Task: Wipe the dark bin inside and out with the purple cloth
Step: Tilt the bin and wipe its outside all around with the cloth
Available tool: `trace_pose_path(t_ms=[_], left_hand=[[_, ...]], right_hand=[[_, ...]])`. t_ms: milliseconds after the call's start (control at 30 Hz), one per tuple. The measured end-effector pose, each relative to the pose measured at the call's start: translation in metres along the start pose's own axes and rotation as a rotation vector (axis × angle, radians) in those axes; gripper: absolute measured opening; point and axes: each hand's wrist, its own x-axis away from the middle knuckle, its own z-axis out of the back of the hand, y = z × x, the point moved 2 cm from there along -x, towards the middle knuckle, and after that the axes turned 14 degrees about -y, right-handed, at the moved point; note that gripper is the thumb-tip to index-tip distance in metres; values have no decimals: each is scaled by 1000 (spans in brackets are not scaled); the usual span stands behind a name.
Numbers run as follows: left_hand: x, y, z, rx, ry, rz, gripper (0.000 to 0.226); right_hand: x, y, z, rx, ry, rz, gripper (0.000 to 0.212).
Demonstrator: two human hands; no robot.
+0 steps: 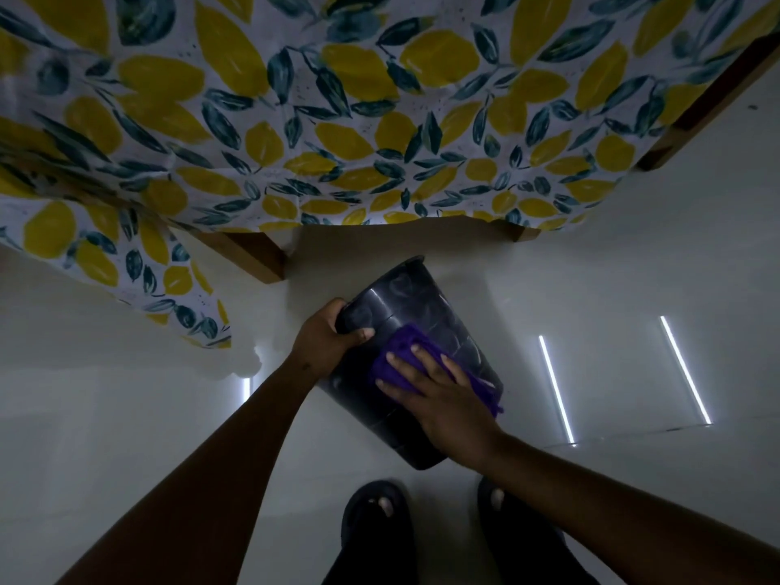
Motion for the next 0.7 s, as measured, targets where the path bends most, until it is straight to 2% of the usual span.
trace_pose_path(t_ms=[167, 300, 367, 433, 500, 600, 700], left_hand=[[-2, 4, -2, -12, -2, 12, 29], [-3, 3, 0, -8, 9, -8, 31], [-1, -2, 1, 2, 7, 4, 33], [0, -6, 2, 2, 14, 15, 37], [0, -8, 3, -10, 14, 15, 40], [0, -10, 4, -8, -10, 12, 40], [1, -10, 4, -16, -23, -4, 35]], right_hand=[[-23, 8, 27, -308, 41, -185, 62], [-3, 25, 13, -441, 72, -328, 56], [19, 18, -2, -304, 73, -235, 66], [31, 8, -16, -106, 7, -102, 89], [29, -3, -20, -2, -31, -28, 96], [5, -9, 0, -118, 31, -86, 86], [-29, 5, 29, -364, 84, -279, 62]])
